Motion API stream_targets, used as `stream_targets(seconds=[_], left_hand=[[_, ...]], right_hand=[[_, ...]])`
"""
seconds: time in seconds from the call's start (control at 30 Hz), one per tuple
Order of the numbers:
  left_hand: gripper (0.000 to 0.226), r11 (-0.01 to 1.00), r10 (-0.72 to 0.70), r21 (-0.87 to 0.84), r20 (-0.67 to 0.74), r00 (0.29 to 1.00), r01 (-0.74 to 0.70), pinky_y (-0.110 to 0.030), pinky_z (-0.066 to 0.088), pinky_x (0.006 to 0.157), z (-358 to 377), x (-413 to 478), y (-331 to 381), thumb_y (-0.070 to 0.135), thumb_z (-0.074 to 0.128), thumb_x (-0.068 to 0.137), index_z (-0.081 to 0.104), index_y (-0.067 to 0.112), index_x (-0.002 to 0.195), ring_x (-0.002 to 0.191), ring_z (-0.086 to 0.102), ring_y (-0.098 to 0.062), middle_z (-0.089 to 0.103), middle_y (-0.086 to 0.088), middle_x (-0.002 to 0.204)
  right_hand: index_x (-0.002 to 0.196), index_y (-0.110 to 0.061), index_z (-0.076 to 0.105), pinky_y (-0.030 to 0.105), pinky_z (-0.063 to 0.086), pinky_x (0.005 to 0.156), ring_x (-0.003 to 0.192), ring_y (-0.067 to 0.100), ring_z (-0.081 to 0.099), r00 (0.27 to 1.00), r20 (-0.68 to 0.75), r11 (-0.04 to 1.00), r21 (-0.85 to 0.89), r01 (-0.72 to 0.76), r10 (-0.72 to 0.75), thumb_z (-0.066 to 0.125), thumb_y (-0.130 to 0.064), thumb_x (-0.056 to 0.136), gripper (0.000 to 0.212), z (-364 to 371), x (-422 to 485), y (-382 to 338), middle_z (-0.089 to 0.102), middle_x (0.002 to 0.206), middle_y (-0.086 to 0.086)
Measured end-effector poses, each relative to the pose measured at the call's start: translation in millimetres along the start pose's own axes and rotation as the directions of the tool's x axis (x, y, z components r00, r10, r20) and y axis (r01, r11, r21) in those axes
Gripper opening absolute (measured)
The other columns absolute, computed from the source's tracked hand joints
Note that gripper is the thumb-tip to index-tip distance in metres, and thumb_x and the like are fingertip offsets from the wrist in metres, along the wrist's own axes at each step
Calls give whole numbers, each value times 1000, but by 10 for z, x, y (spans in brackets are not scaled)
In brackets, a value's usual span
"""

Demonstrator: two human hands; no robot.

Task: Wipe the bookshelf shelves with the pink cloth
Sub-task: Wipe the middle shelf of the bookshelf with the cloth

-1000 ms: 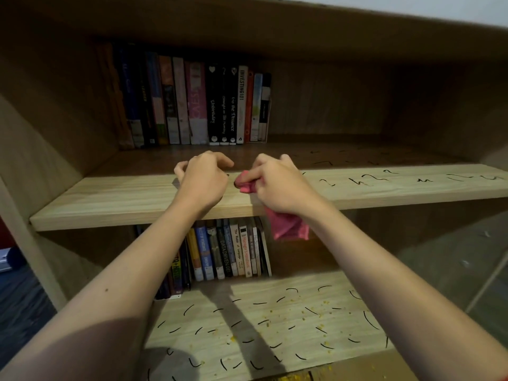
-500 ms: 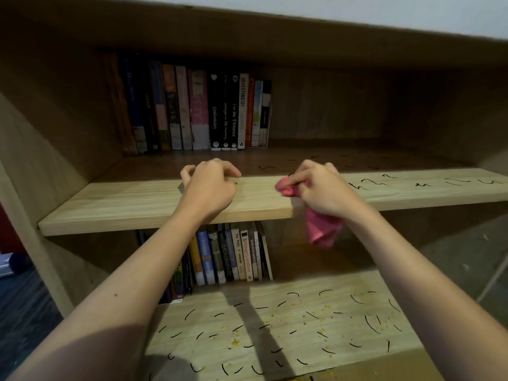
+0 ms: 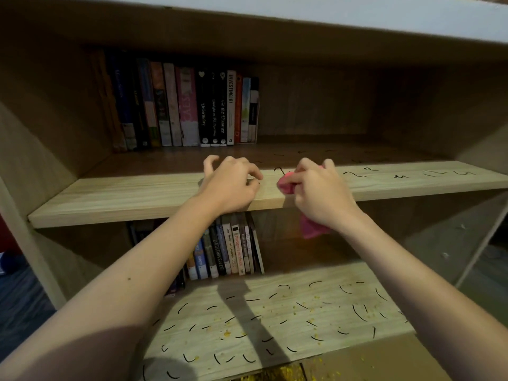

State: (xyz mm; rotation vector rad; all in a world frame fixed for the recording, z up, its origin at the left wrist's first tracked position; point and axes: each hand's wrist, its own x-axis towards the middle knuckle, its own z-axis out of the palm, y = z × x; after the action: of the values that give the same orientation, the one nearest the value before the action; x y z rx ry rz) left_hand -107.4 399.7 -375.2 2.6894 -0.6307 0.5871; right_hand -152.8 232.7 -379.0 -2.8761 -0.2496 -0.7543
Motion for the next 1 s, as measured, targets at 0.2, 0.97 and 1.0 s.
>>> stream_targets(seconds=[0.2, 0.97, 1.0], left_hand=[[31, 993, -50, -105, 52, 997, 55, -44, 5, 112, 31, 200, 125, 28, 33, 99, 61, 30, 112, 127, 38, -14, 55, 7, 127], [36, 993, -51, -101, 28, 998, 54, -40, 1, 113, 198, 206, 114, 12, 38, 92, 64, 33, 106, 127, 32, -8, 53, 8, 130], [36, 993, -56, -99, 30, 998, 59, -40, 1, 113, 195, 209, 120, 12, 39, 92, 64, 33, 107, 127, 32, -8, 53, 7, 130]], right_hand=[[106, -27, 71, 38, 33, 99, 104, 19, 45, 985, 88, 983, 100, -156, 148, 44, -10, 94, 34, -222, 68, 533, 56, 107, -2], [103, -20, 72, 28, 43, 87, 89, 11, 48, 974, 191, 979, 135, -153, 126, 46, -5, 91, 32, -202, 413, 545, 63, 107, -3], [104, -21, 71, 32, 42, 93, 92, 11, 49, 978, 191, 986, 121, -113, 88, 46, -5, 91, 32, -177, 414, 471, 63, 107, -3]])
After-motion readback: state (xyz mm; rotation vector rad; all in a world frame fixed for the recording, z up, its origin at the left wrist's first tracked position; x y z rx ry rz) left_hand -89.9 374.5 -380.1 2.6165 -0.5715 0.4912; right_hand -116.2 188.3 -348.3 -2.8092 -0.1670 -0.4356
